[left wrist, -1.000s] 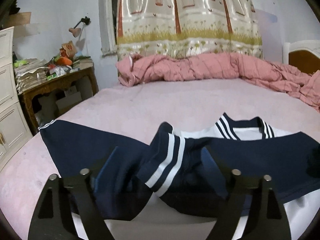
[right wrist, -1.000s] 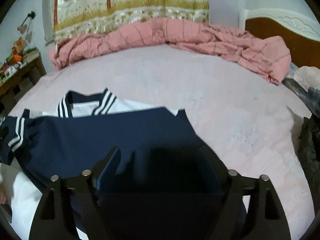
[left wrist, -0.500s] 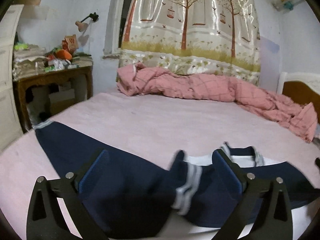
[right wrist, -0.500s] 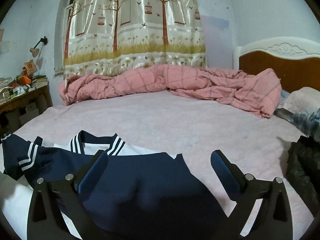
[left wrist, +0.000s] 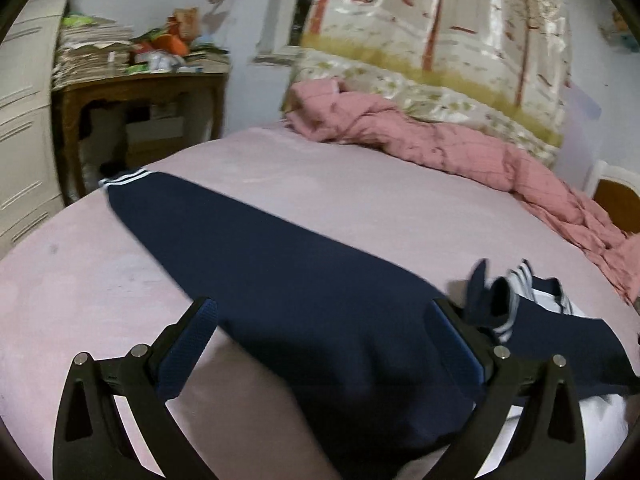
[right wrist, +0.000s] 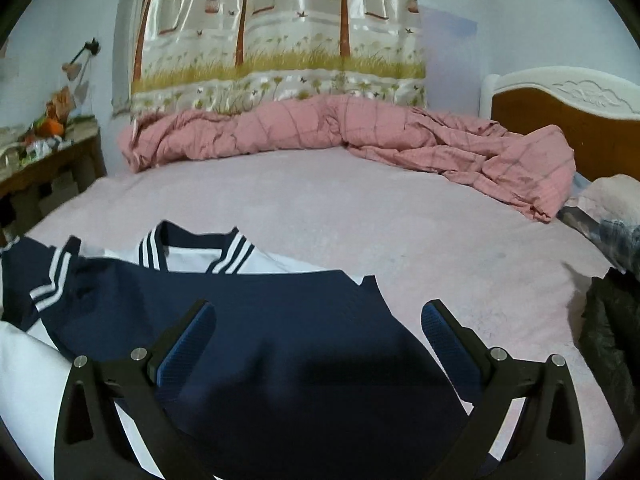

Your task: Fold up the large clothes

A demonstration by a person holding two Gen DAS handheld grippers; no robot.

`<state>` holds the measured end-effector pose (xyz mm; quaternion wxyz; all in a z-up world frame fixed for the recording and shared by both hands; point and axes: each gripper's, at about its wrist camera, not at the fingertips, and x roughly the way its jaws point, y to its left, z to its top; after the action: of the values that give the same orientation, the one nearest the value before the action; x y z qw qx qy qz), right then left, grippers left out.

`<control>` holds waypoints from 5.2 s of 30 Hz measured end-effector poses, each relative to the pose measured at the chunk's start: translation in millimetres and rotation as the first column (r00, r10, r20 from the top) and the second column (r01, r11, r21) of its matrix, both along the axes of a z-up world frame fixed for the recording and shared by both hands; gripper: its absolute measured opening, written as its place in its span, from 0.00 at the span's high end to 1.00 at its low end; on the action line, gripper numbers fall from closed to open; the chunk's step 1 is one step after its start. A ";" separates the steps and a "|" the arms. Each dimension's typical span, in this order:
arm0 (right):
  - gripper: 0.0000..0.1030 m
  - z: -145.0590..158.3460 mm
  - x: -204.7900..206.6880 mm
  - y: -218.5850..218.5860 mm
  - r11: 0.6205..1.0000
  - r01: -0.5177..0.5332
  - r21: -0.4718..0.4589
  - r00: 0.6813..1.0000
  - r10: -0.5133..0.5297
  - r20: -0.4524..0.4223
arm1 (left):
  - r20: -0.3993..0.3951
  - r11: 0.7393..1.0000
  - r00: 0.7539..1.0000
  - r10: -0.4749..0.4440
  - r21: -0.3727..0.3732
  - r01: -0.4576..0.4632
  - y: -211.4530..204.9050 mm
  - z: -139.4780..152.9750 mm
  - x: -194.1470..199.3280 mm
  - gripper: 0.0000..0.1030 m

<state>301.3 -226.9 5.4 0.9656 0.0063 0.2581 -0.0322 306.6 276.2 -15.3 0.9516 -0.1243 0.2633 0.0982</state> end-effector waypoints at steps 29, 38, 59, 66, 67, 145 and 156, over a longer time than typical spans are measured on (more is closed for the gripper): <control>0.00 -5.6 -1.4 17.3 0.996 -0.026 -0.081 1.000 0.026 -0.001 | -0.088 0.971 0.989 0.117 -0.198 -0.133 109.0 -44.0 56.2 0.96; 0.00 -11.9 8.0 -4.6 1.000 0.025 -0.003 0.998 -0.025 -0.054 | 0.223 1.000 0.975 -0.021 -0.002 0.022 3.2 79.5 7.9 0.96; 0.00 -10.2 7.0 -36.0 0.984 0.030 0.174 0.997 -0.017 -0.078 | -0.221 0.878 0.893 -0.392 0.199 0.435 -292.8 -25.1 58.0 0.65; 0.00 -9.5 5.2 -27.0 0.992 0.023 0.120 0.997 -0.014 -0.072 | 0.005 0.891 0.913 -0.408 0.221 0.397 -271.6 21.7 1.4 0.20; 0.00 -9.0 4.7 -26.8 0.993 0.024 0.119 0.997 -0.015 -0.071 | 0.049 0.901 0.918 -0.394 0.218 0.375 -261.8 31.3 -9.5 0.18; 0.95 -30.6 44.2 -41.4 0.971 -0.015 0.238 0.976 0.066 -0.207 | -0.352 0.993 0.934 -0.057 0.078 0.090 -140.8 -40.7 87.0 0.83; 0.95 -14.4 46.5 -63.9 0.984 0.059 0.171 0.984 -0.028 -0.177 | -0.332 0.993 0.938 0.104 0.081 -0.081 -101.9 -38.6 78.2 0.97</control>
<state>347.8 -290.8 -9.0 0.9341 0.0941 0.3430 -0.0309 384.7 174.3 -53.9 0.8908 -0.0865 0.4119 0.1712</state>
